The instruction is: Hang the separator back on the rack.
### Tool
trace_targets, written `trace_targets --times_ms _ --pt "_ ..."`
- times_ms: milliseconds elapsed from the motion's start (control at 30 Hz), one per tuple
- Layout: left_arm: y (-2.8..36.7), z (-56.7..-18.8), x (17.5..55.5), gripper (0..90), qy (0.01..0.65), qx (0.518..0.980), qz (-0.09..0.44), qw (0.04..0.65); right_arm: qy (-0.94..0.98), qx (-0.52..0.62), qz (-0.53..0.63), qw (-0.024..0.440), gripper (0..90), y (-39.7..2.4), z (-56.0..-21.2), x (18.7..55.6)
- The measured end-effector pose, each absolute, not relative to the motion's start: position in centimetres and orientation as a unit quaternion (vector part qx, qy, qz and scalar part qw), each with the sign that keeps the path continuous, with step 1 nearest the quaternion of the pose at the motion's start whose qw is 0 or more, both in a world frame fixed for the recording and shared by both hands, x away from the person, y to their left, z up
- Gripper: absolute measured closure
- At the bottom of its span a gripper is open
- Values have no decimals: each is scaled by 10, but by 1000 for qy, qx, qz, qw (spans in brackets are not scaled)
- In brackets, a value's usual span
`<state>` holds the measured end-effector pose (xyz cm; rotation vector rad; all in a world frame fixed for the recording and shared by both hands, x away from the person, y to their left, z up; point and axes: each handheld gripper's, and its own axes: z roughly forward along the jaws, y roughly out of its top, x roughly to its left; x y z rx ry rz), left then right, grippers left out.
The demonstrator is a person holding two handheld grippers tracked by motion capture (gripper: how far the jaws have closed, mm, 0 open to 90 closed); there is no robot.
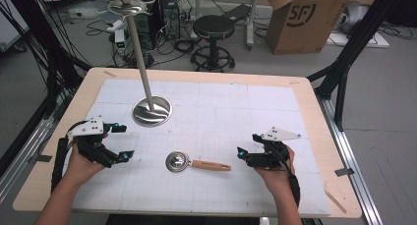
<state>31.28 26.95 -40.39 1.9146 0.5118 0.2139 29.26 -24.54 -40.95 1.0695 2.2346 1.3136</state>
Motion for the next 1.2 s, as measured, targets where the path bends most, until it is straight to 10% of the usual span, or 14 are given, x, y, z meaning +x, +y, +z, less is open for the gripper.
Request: trace_targets --times_ms 1200 --pt "112 -389 335 19 89 903 21 420 784 380 464 162 208 -248 -410 296"
